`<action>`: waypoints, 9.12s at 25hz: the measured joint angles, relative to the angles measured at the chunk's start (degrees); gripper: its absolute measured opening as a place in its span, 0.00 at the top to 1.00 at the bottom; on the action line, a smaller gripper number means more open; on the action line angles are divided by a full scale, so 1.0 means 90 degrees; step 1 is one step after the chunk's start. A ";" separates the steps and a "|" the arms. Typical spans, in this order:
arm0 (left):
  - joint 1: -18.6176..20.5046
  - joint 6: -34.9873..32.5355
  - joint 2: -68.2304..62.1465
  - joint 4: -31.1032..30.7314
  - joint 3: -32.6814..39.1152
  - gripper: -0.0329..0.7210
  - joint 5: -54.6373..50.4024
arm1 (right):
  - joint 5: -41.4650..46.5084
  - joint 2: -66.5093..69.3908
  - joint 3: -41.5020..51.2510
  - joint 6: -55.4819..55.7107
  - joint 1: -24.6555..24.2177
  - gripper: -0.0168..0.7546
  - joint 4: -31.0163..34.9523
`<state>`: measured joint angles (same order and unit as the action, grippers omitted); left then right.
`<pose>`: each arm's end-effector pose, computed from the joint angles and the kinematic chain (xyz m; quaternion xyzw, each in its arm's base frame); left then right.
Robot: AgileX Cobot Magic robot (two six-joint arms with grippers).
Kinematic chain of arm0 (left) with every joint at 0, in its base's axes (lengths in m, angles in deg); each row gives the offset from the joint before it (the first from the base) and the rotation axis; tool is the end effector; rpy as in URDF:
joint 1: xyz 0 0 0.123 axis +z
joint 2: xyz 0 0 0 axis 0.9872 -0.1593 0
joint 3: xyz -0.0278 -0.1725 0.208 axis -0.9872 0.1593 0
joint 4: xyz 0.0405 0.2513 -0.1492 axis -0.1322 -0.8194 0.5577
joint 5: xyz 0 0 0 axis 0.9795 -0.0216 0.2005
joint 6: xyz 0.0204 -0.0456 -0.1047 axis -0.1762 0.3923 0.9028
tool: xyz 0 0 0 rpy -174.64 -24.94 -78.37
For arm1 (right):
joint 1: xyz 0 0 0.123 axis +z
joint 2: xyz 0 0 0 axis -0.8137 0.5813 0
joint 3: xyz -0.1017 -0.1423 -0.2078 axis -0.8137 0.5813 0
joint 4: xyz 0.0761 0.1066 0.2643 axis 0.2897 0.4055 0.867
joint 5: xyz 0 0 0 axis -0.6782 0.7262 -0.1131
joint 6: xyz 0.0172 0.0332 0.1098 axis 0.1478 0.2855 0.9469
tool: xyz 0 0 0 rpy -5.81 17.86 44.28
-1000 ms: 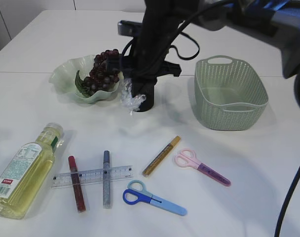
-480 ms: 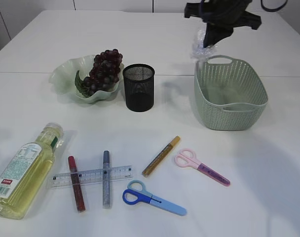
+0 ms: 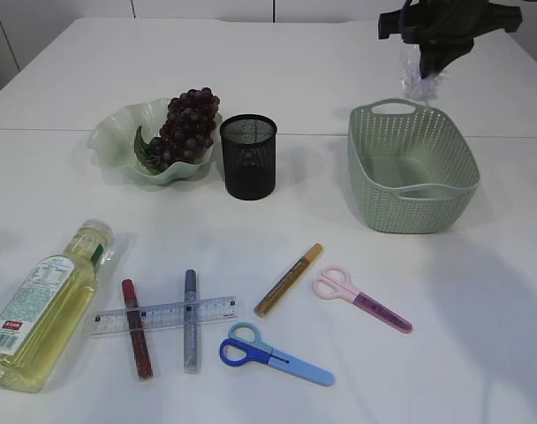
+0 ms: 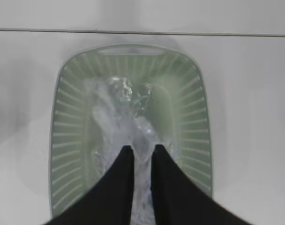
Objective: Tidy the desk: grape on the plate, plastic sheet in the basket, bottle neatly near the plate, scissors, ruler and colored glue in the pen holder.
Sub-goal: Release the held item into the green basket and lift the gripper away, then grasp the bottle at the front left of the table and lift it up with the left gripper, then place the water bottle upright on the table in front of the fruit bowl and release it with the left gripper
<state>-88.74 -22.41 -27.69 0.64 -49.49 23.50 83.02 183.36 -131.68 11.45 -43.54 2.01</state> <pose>0.2741 -0.0621 0.2407 0.0667 0.9706 -0.1198 0.1979 0.5221 0.0793 0.2800 0.0226 0.9675 -0.0426 0.2481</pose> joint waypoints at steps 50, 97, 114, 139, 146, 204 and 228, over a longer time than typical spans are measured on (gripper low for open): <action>0.0000 0.0100 -0.1109 -0.0129 -0.0170 0.46 0.0110 | -0.0013 -0.5501 0.6169 -0.0845 0.0529 0.57 -0.0131; -0.0681 0.1095 -0.4312 -0.1388 -0.1474 0.13 0.0163 | -0.0013 -0.5674 0.6193 -0.0978 0.0529 0.57 -0.0169; -0.0681 0.1171 -0.4851 -0.1624 -0.1499 0.19 0.0163 | -0.0013 -0.5674 0.6193 -0.0978 0.0529 0.57 -0.0169; -0.0681 0.1171 -0.4824 -0.1624 -0.1540 0.39 0.0225 | -0.0013 -0.5674 0.6193 -0.0987 0.0529 0.57 -0.0169; -0.0681 0.1176 -0.4014 -0.1686 -0.1118 0.39 0.1414 | -0.0013 -0.5674 0.6193 -0.0987 0.0529 0.57 -0.0087; -0.0691 0.1992 -0.5809 -0.3278 0.0948 0.39 1.2961 | -0.0359 -0.5674 0.6193 -0.0976 0.0529 0.57 -0.0066; -0.0691 0.1980 -0.6089 -0.3329 0.0456 0.14 1.3293 | -0.0496 -0.5674 0.6193 -0.0988 0.0529 0.57 -0.0077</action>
<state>-94.97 -4.60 -82.50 -29.32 -45.39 143.14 78.56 132.30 -75.94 2.55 -38.78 1.32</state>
